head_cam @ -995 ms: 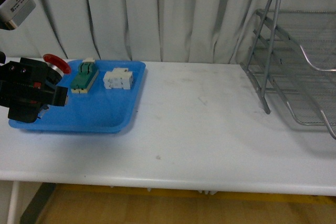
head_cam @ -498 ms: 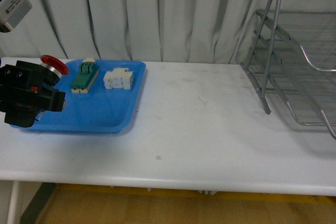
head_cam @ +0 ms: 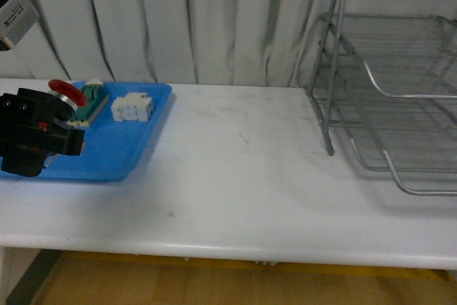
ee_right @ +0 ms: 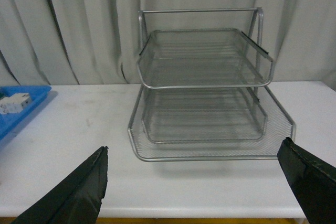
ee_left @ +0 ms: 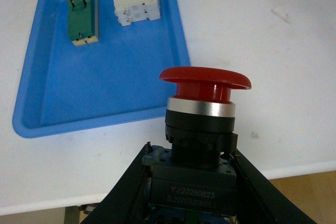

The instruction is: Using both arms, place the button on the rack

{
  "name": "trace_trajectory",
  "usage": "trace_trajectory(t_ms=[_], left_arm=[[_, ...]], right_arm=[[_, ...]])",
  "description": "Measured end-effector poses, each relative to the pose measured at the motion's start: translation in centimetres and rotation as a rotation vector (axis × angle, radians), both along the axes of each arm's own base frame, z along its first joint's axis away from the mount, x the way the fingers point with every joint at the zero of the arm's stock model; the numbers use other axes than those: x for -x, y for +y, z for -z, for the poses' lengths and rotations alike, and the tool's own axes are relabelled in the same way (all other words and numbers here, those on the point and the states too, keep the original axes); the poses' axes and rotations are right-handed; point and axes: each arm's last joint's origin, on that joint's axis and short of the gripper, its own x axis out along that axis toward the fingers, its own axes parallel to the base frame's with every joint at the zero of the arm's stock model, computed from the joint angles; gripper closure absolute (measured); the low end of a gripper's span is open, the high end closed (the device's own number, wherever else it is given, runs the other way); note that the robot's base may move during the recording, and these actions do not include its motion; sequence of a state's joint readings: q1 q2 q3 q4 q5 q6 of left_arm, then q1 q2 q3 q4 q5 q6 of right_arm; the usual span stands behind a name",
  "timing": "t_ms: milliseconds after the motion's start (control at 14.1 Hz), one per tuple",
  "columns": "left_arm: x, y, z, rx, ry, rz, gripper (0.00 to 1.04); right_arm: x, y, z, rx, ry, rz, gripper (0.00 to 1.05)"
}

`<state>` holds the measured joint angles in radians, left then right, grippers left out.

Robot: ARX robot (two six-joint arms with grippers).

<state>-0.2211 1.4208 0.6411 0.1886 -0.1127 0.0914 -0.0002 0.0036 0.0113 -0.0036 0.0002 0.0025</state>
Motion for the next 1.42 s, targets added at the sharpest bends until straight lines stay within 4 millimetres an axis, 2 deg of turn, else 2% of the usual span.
trace_trajectory(t_ms=[498, 640, 782, 853, 1137, 1351, 1422], left_arm=[[-0.1, -0.2, 0.3, -0.003, 0.007, 0.011, 0.68], [0.1, -1.1, 0.1, 0.003, 0.007, 0.051, 0.68], [-0.8, -2.2, -0.6, -0.006, -0.003, 0.07, 0.68], [-3.7, -6.3, -3.1, -0.003, -0.066, 0.169, 0.68], [-6.8, -13.7, -3.9, -0.021, -0.05, 0.378, 0.68], [-6.3, -17.3, -5.6, 0.001, -0.092, 0.513, 0.68], [-6.1, -18.4, -5.4, -0.001, -0.088, 0.541, 0.68]], right_arm=[[0.0, 0.0, 0.0, 0.0, -0.001, 0.0, 0.06], [0.0, 0.0, 0.0, 0.0, 0.002, 0.004, 0.06], [0.0, 0.0, 0.0, 0.0, 0.002, 0.003, 0.06], [0.0, 0.0, 0.0, 0.0, 0.0, 0.002, 0.06], [0.0, 0.0, 0.0, 0.0, 0.0, 0.002, 0.06], [0.0, 0.0, 0.0, 0.0, 0.0, 0.002, 0.06], [0.0, 0.0, 0.0, 0.0, 0.0, 0.002, 0.06]])
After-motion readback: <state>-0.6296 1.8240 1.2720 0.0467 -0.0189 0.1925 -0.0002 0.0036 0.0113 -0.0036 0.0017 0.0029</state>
